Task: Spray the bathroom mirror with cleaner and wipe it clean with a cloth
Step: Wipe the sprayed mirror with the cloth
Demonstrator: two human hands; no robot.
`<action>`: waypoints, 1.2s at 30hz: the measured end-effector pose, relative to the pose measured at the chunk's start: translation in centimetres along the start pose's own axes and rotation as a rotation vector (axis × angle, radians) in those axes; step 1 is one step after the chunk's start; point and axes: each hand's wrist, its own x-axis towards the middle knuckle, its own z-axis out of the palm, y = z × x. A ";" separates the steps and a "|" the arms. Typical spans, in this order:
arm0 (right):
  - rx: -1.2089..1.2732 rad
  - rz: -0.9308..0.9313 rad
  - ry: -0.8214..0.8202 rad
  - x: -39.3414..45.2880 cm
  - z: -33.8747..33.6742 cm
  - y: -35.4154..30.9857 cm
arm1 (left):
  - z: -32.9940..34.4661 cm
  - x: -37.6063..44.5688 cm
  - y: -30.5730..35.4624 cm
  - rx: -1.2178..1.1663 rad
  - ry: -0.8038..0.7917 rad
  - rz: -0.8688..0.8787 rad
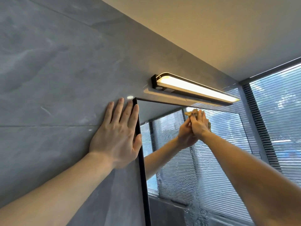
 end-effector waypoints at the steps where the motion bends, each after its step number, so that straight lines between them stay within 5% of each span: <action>1: 0.007 0.019 -0.004 -0.2 0.0 0.3 | 0.0 0.0 0.0 0.000 -0.003 -0.002; 6: 0.031 -0.097 0.013 -4.1 0.9 -0.5 | 0.0 0.0 0.1 -0.003 -0.008 -0.006; 15: -0.117 -0.813 -0.123 -14.3 3.6 -6.5 | -0.1 0.0 0.0 0.002 -0.029 -0.007; 20: -0.124 -0.937 -0.085 -14.2 4.1 -6.2 | -0.1 -0.1 -0.2 0.012 -0.036 -0.004; 26: 0.024 -0.522 0.086 -5.5 2.9 -3.0 | -0.2 0.0 0.0 0.018 -0.057 -0.013; 31: 0.092 -0.121 0.077 -0.9 0.1 1.4 | 0.0 0.0 0.0 0.011 -0.036 -0.007; 36: 0.166 -0.021 0.124 -0.4 0.1 1.6 | -0.1 0.1 0.0 0.017 -0.032 -0.001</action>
